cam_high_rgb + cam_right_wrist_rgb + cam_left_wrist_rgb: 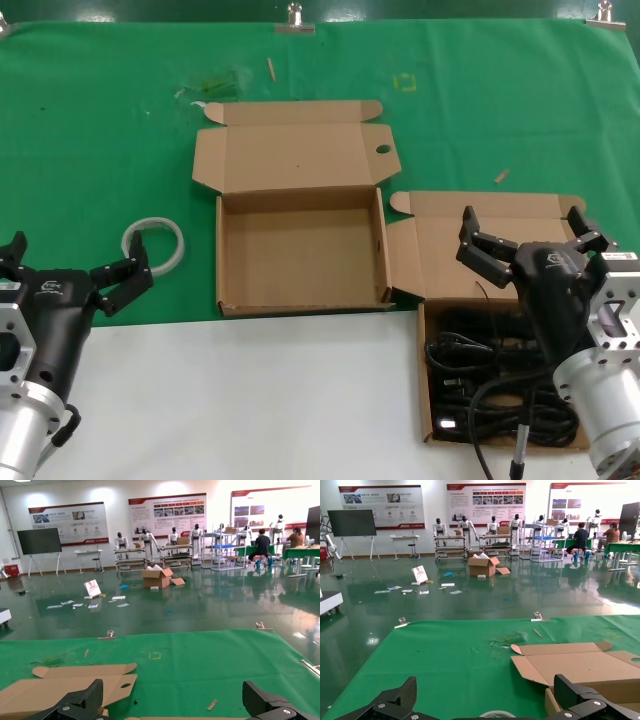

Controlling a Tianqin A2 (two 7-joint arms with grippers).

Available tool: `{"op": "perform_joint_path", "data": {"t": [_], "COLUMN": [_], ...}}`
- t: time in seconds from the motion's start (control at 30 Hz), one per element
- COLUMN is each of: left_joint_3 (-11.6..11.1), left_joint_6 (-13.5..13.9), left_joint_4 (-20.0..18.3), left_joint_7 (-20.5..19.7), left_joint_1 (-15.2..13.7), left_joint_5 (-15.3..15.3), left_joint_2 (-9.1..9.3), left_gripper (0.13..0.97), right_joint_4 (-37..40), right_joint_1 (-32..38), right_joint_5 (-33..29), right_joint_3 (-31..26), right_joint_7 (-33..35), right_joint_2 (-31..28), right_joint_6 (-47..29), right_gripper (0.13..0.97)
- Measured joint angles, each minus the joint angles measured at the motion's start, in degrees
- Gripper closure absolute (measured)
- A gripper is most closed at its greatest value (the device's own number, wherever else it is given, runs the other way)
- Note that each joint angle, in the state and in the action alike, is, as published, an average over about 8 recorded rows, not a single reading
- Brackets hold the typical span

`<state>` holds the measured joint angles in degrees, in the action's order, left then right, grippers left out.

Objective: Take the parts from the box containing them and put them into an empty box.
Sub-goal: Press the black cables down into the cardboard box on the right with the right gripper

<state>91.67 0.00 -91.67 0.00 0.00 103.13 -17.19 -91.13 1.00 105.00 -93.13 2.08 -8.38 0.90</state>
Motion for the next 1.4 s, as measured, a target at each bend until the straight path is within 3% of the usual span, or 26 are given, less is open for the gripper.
{"op": "perform_joint_path", "data": {"t": [0.37,0.7,1.03,1.4], "left_joint_3": [0.00,0.00,0.00,0.00], "left_joint_6": [0.00,0.00,0.00,0.00], "left_joint_4": [0.00,0.00,0.00,0.00], "left_joint_7": [0.00,0.00,0.00,0.00], "left_joint_1": [0.00,0.00,0.00,0.00], "left_joint_5": [-0.01,-0.01,-0.01,-0.01], "left_joint_2": [0.00,0.00,0.00,0.00], "left_gripper": [0.132,0.132,0.132,0.132], "right_joint_4": [0.82,-2.28,-9.07,-15.33], "right_joint_1": [-2.49,-7.64,-12.00,-14.15], "right_joint_5": [3.74,13.20,25.42,37.72], "right_joint_3": [-3.33,-8.06,-12.56,-10.15], "right_joint_7": [1.32,8.97,26.52,48.76], "right_joint_2": [0.11,0.11,0.12,0.12], "right_joint_6": [4.98,13.92,25.78,33.34], "right_gripper": [0.129,0.129,0.129,0.129]}}
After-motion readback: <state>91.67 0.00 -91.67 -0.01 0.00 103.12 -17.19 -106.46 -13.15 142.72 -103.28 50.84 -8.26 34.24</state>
